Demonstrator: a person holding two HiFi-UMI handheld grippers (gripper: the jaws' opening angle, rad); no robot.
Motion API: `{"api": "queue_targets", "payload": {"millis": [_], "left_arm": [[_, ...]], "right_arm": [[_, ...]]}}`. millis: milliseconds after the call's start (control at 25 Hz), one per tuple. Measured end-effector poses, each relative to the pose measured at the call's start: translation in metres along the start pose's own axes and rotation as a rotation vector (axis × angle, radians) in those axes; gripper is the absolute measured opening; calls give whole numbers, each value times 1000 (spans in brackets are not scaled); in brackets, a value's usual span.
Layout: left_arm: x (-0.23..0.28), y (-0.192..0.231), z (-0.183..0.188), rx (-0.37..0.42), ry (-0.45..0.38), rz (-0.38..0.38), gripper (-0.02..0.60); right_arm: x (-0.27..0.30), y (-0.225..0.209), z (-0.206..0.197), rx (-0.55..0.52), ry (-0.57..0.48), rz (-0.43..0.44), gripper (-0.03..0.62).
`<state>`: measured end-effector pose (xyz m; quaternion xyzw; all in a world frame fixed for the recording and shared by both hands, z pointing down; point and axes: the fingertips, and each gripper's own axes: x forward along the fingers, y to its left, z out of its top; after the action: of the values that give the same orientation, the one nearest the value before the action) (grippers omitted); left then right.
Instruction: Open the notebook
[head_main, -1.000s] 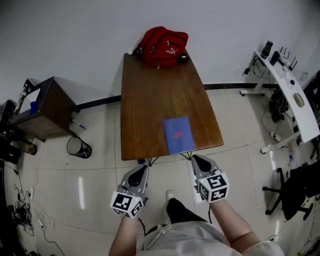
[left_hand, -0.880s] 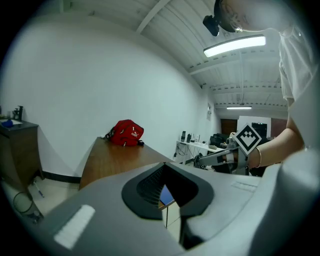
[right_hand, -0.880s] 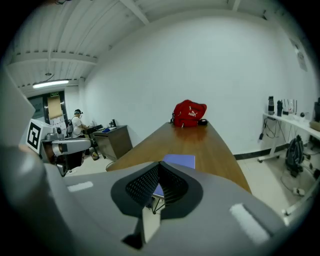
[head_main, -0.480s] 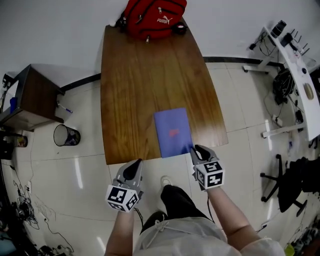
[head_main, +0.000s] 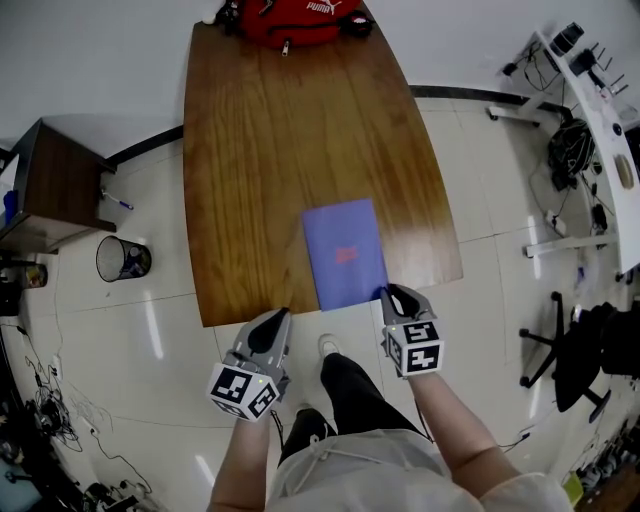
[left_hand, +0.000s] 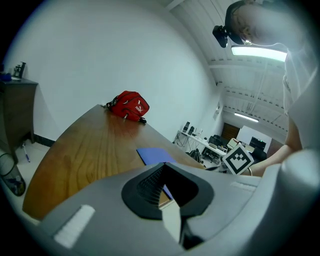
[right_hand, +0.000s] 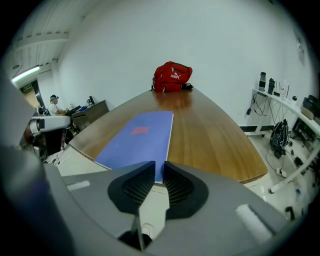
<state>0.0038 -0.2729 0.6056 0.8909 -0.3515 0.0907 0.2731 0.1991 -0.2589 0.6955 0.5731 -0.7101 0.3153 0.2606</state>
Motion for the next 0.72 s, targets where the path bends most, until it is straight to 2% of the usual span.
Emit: {"api": "queue_targets", "payload": {"millis": [120,280,440,560,720], "left_arm": [[5,2,-1,1,5,-6,6],[1,4,1,16,9,-6,6],[-9,4,13,44,-1,-10,6],[-23,4,28,63,-31,2,6],[-49,5,47,78,-82,33,6]], "right_arm": [[0,-4,0,-12,14,-27,45],[-3,-7,1,61,14,-31,14],[-20,-1,21,97,-29,-22,9],[-40,15,45,82,-78,9,9],[-62,57,79,25,-142,85,9]]}}
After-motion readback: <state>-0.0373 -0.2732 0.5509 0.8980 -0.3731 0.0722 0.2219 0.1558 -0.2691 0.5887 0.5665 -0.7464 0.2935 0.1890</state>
